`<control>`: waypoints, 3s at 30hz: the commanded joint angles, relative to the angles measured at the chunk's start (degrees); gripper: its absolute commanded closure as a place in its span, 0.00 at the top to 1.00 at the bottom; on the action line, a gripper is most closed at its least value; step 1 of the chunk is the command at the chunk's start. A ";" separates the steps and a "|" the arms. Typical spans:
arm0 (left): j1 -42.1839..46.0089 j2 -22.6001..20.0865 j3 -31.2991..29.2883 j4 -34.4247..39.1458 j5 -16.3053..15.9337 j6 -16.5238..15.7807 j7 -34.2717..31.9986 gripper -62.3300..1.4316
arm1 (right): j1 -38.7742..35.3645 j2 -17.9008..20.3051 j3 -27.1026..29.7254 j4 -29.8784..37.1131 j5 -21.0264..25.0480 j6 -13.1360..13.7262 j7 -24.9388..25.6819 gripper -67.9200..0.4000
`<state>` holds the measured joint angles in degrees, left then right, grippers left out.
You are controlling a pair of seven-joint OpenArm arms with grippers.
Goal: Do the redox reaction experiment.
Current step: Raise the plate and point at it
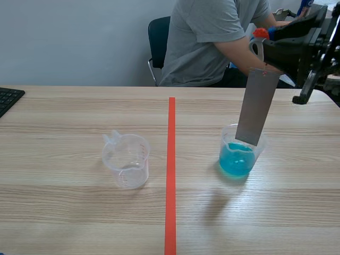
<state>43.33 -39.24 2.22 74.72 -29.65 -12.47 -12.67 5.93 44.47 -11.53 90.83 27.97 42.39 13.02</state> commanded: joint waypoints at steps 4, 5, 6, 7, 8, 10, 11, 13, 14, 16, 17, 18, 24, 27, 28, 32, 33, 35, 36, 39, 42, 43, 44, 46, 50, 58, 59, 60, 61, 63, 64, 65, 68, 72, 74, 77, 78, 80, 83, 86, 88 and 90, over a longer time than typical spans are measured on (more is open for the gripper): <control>0.46 -0.31 -0.11 0.35 -0.13 -0.31 -0.85 0.09 | 0.74 0.79 2.80 2.45 2.58 0.33 -0.70 0.03; 0.46 -0.31 -0.11 0.35 -0.13 -0.31 -0.85 0.09 | 0.74 0.79 3.13 2.73 2.78 0.33 -0.94 0.03; 0.46 -0.31 -0.11 0.35 -0.13 -0.31 -0.85 0.09 | 0.74 0.79 3.37 2.97 2.99 0.33 -1.25 0.03; 0.46 -0.31 -0.11 0.35 -0.13 -0.31 -0.85 0.09 | 0.74 0.81 3.61 3.21 3.37 0.33 -1.57 0.03; 0.46 -0.31 -0.11 0.35 -0.13 -0.31 -0.85 0.09 | 0.74 0.79 3.82 3.39 3.80 0.33 -1.99 0.03; 0.46 -0.31 -0.11 0.35 -0.13 -0.31 -0.87 0.09 | 0.74 0.79 4.22 3.74 4.76 0.33 -2.69 0.03; 0.46 -0.31 -0.11 0.35 -0.13 -0.31 -0.87 0.09 | 0.74 0.79 4.46 3.91 5.16 0.33 -2.93 0.03; 0.46 -0.31 -0.11 0.35 -0.13 -0.31 -0.87 0.09 | 0.74 0.79 4.87 4.02 5.97 0.33 -3.06 0.03; 0.46 -0.31 -0.11 0.35 -0.13 -0.31 -0.87 0.09 | 0.74 0.79 5.03 4.02 6.38 0.33 -3.06 0.03; 0.46 -0.31 -0.11 0.35 -0.13 -0.31 -0.87 0.09 | 0.74 0.79 5.22 4.02 6.51 0.33 -3.08 0.03; 0.46 -0.31 -0.11 0.35 -0.13 -0.31 -0.87 0.09 | 0.74 0.79 5.22 4.02 6.58 0.33 -3.17 0.03; 0.46 -0.31 -0.11 0.35 -0.13 -0.31 -0.85 0.09 | 0.74 0.79 5.22 4.02 6.60 0.33 -3.32 0.03; 0.46 -0.33 -0.11 0.35 -0.13 -0.31 -0.96 0.09 | 0.74 0.76 5.22 4.00 6.64 0.33 -3.32 0.03; 0.46 -0.72 -0.11 0.39 0.17 -0.33 -3.19 0.09 | 0.74 0.76 5.22 4.00 6.75 0.33 -3.32 0.03; 0.46 -1.14 -0.11 0.55 0.33 -0.37 -4.11 0.09 | 0.74 0.76 5.22 4.00 6.82 0.33 -3.32 0.03; 0.46 -4.85 -0.09 3.43 0.33 -1.62 -4.72 0.09 | 0.74 0.76 5.22 4.00 6.82 0.33 -3.63 0.03; 0.46 -6.14 -0.09 4.46 0.33 -2.49 -4.76 0.09 | 0.72 0.76 5.22 4.00 6.82 0.33 -3.78 0.03; 0.42 -8.74 -0.09 6.80 0.37 -4.48 -5.46 0.09 | 0.72 0.76 5.22 4.00 6.82 0.33 -3.93 0.03; 0.22 -10.05 -0.09 8.02 0.52 -5.66 -5.70 0.09 | 0.72 0.76 5.22 4.00 6.82 0.33 -3.93 0.03; -2.62 -13.53 0.42 10.84 0.55 -10.47 -5.53 0.09 | 0.72 0.76 5.22 4.00 6.82 0.33 -3.93 0.03; -7.76 -15.54 2.73 12.39 0.72 -13.44 -5.33 0.09 | 0.72 0.76 5.22 4.00 6.82 0.33 -4.17 0.03; -9.86 -16.02 4.00 12.74 0.72 -13.97 -5.29 0.09 | 0.72 0.76 5.22 4.00 6.82 0.33 -4.20 0.03; -12.02 -16.35 5.46 13.00 0.72 -14.34 -5.31 0.09 | 0.72 0.76 5.22 4.00 6.82 0.33 -4.31 0.03; -16.81 -16.70 9.16 13.40 0.76 -14.36 -4.94 0.09 | 0.72 0.76 5.22 4.00 6.82 0.33 -4.37 0.03; -27.78 -16.61 18.86 13.49 1.11 -14.34 -3.63 0.09 | 0.72 0.74 5.22 4.00 6.82 0.33 -4.37 0.03; -48.72 -9.09 36.41 11.87 3.37 -12.46 3.39 0.09 | 0.72 0.74 5.22 4.00 6.82 0.33 -4.35 0.03; -50.99 -7.69 38.45 11.32 3.37 -11.43 3.98 0.09 | 0.72 0.74 5.22 4.00 6.82 0.33 -4.35 0.03; -53.02 -6.38 40.30 10.69 3.37 -10.36 4.50 0.09 | 0.72 0.74 5.22 4.00 6.82 0.33 -4.35 0.03; -55.06 -5.01 42.05 9.90 3.37 -9.42 5.05 0.09 | 0.72 0.74 5.22 4.00 6.82 0.33 -4.35 0.03; -58.77 -2.25 45.20 7.76 3.37 -8.00 5.29 0.09 | 0.72 0.74 5.22 4.00 6.82 0.33 -4.35 0.03; -60.48 -0.81 46.62 6.49 3.37 -7.41 5.29 0.09 | 0.72 0.74 5.22 4.00 6.82 0.33 -4.35 0.03; -62.16 0.61 47.98 5.01 3.37 -6.88 5.49 0.09 | 0.72 0.74 5.22 4.00 6.82 0.33 -4.35 0.03; -66.77 5.18 51.56 0.11 3.37 -6.08 6.82 0.09 | 0.72 0.74 5.22 4.00 6.82 0.33 -4.35 0.03; -72.04 10.73 55.08 -6.32 3.34 -6.05 6.75 0.09 | 0.72 0.74 5.22 4.00 6.82 0.33 -4.35 0.03; -74.47 13.35 56.30 -9.38 3.32 -6.03 6.75 0.09 | 0.72 0.74 5.22 4.00 6.82 0.33 -4.35 0.03; -77.75 16.92 57.68 -13.68 3.30 -6.03 6.75 0.09 | 0.72 0.74 5.22 4.00 6.84 0.33 -4.35 0.03; -78.62 18.01 57.96 -14.93 3.30 -6.03 6.75 0.09 | 0.72 0.74 5.22 4.00 6.84 0.33 -4.35 0.03; -80.08 20.02 58.36 -17.27 3.30 -6.05 6.75 0.09 | 0.72 0.74 5.22 4.00 6.84 0.33 -4.37 0.03; -81.55 22.62 58.36 -20.28 3.30 -6.03 6.82 0.09 | 0.72 0.74 5.22 4.00 6.84 0.33 -4.37 0.03; -82.47 24.72 58.38 -22.71 3.32 -6.05 6.97 0.09 | 0.72 0.74 5.22 4.00 6.84 0.33 -4.37 0.03; -82.62 26.01 58.38 -24.00 3.34 -6.05 6.97 0.09 | 0.72 0.74 5.22 4.00 6.84 0.33 -4.37 0.03; -82.75 27.36 58.38 -25.40 3.37 -6.03 6.97 0.09 | 0.72 0.74 5.22 4.00 6.84 0.33 -4.37 0.03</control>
<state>-38.74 -12.73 60.75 48.40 -25.58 -18.48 -4.89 5.96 44.47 -7.14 93.89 33.91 42.39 7.97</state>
